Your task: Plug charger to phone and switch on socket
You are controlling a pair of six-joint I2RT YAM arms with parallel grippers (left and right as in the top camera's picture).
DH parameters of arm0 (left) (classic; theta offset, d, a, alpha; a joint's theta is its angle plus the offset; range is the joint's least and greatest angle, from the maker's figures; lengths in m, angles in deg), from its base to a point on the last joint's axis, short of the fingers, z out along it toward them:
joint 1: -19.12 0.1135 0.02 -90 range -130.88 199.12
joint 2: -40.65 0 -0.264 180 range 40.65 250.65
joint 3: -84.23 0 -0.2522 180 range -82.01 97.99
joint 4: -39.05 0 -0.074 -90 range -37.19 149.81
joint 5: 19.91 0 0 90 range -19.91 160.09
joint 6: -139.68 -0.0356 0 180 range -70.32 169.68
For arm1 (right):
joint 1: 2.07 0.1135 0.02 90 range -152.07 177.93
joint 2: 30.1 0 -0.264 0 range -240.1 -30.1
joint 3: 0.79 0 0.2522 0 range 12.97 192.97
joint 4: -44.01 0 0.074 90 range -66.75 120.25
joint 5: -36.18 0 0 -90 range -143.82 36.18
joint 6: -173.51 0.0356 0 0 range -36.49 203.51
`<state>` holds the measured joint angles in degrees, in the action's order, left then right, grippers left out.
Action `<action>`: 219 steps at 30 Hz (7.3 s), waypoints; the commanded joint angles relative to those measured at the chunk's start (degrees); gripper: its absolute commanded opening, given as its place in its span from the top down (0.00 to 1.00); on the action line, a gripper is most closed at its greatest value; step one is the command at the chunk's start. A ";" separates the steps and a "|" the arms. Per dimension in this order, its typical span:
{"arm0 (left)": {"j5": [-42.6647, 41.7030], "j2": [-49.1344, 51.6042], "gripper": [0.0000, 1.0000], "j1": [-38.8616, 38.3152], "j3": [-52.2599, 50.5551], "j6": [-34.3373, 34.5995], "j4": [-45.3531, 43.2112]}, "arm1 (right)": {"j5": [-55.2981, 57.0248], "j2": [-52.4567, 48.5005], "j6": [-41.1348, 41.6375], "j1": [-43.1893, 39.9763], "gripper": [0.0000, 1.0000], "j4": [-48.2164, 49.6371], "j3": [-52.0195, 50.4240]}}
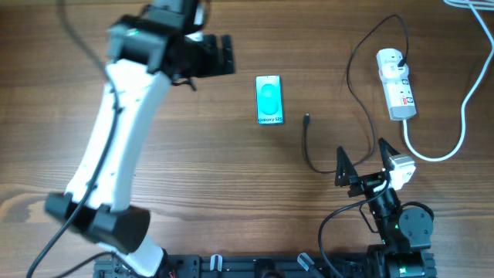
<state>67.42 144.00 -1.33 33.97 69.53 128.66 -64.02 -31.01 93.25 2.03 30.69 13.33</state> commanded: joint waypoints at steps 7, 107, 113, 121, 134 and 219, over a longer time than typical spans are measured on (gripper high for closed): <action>7.10 9.25 0.00 -10.78 1.33 14.08 -3.32 | 0.74 0.26 -0.63 0.24 0.00 0.17 -0.07; 5.75 39.39 0.17 -15.30 1.22 9.97 -17.77 | 0.74 0.26 -0.63 0.24 0.00 0.17 -0.07; 5.75 39.39 0.28 -15.30 1.22 10.01 -17.79 | 0.76 0.26 -0.63 0.24 0.00 0.20 -0.07; 5.49 39.36 0.27 -15.30 1.27 10.45 -17.38 | 0.74 0.26 -0.66 0.24 0.00 0.17 -0.07; 2.93 33.86 0.29 -15.28 1.38 10.62 -15.91 | 0.74 0.26 -0.63 0.24 0.00 0.17 -0.07; -71.43 27.89 0.30 10.97 1.36 45.55 -22.58 | 20.68 -83.62 18.73 26.43 0.00 -58.05 89.26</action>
<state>-1.00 174.89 9.34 35.19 114.54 106.32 -49.74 -112.38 112.13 24.52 -28.56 101.33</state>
